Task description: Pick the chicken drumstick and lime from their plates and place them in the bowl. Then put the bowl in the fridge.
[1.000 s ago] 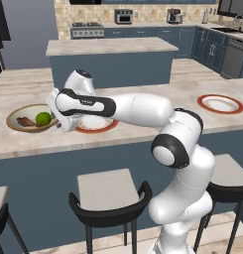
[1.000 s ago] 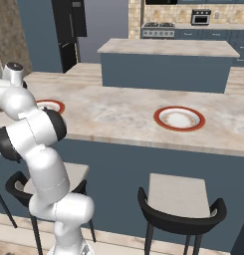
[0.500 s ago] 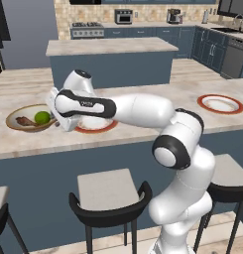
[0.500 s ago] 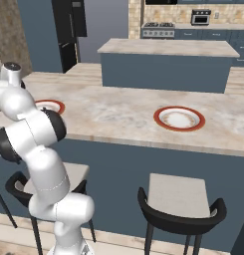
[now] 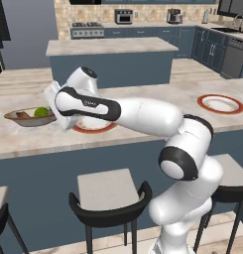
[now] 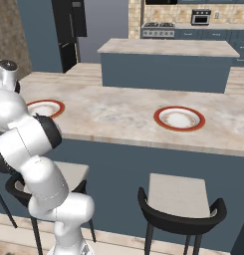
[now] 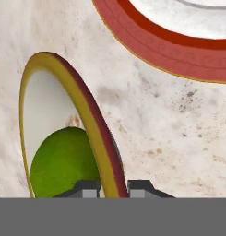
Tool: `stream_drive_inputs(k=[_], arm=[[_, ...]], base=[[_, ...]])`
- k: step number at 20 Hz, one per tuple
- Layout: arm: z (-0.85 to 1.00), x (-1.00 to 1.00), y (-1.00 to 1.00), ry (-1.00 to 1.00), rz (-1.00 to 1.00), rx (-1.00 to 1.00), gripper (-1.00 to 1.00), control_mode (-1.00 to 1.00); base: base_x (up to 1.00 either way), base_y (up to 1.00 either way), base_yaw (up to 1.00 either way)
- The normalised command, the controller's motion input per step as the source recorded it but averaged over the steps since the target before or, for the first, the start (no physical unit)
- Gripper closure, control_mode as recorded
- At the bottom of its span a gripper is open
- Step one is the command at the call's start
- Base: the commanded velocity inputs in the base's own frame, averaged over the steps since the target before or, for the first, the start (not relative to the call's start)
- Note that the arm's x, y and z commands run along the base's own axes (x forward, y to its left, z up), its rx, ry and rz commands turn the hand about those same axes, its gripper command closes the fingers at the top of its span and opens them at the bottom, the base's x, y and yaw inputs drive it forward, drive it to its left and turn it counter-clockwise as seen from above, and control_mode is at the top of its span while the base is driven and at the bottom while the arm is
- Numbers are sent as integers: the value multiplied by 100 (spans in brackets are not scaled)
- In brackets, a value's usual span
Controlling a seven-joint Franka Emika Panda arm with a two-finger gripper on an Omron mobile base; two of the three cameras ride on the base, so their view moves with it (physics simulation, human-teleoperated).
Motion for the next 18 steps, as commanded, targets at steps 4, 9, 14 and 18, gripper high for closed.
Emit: stream_drive_inputs(k=[4, 9, 14, 18], arm=[[30, -27, -24, 0, 0, 20, 100, -100], [33, -37, -28, -1, 1, 5, 100, -100], [27, -35, -30, -5, 4, -8, 100, -100], [25, -35, -35, -8, 4, -21, 100, -100]], base=[[0, 0, 0], [0, 0, 0], [0, 0, 0], [0, 0, 0]])
